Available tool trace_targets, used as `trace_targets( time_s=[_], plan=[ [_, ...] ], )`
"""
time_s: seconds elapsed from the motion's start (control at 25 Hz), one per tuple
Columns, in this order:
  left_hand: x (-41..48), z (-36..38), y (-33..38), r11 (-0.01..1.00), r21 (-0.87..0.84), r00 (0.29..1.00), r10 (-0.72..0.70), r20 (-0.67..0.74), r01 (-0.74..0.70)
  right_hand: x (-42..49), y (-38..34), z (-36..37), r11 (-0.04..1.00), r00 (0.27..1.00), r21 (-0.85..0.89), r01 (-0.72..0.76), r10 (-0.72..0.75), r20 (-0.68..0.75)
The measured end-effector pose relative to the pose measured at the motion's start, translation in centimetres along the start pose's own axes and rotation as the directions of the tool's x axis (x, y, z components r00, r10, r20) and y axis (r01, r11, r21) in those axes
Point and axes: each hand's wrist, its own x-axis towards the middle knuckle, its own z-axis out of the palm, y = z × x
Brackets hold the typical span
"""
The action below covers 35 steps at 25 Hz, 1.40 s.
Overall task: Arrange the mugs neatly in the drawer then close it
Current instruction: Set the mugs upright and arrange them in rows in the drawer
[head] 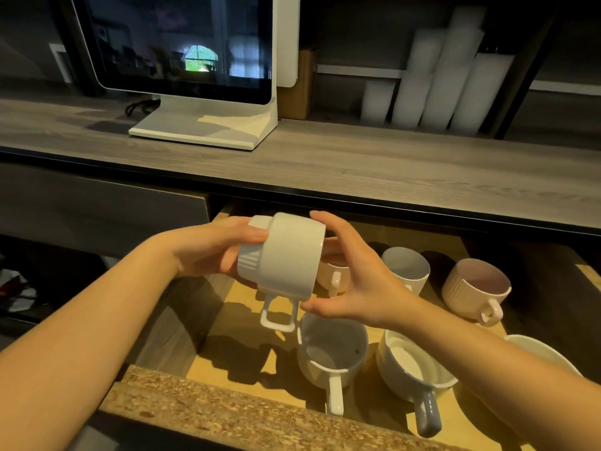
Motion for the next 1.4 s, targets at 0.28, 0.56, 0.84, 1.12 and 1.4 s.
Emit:
trace_targets(
  time_s=[0.28, 0.56, 0.84, 1.12, 1.4],
  plan=[
    [0.7, -0.4, 0.4, 0.963, 0.266, 0.962, 0.030, -0.272, 0.045, 1.7, -1.0, -0.8, 0.988, 0.998, -0.146, -0.055, 0.050, -0.039],
    [0.9, -2.6, -1.2, 0.666, 0.658, 0.839, 0.088, -0.537, 0.351, 3.8, -3.6, 1.4, 0.884, 0.973, -0.466, -0.041, 0.141, 0.182],
    [0.4, -2.6, -1.3, 0.523, 0.716, 0.836, 0.012, -0.548, 0.462, 4.4, -3.8, 5.8, 0.758, 0.905, -0.647, 0.087, 0.211, 0.369],
    [0.3, -2.1, -1.0, 0.490, 0.744, 0.844, 0.032, -0.536, 0.454, 4.8, -2.9, 7.7, 0.696, 0.887, -0.711, 0.100, 0.261, 0.381],
    [0.3, -2.0, -1.2, 0.478, 0.748, 0.842, 0.033, -0.539, 0.460, 5.4, -3.0, 8.6, 0.692, 0.891, -0.714, 0.108, 0.251, 0.378]
  ],
)
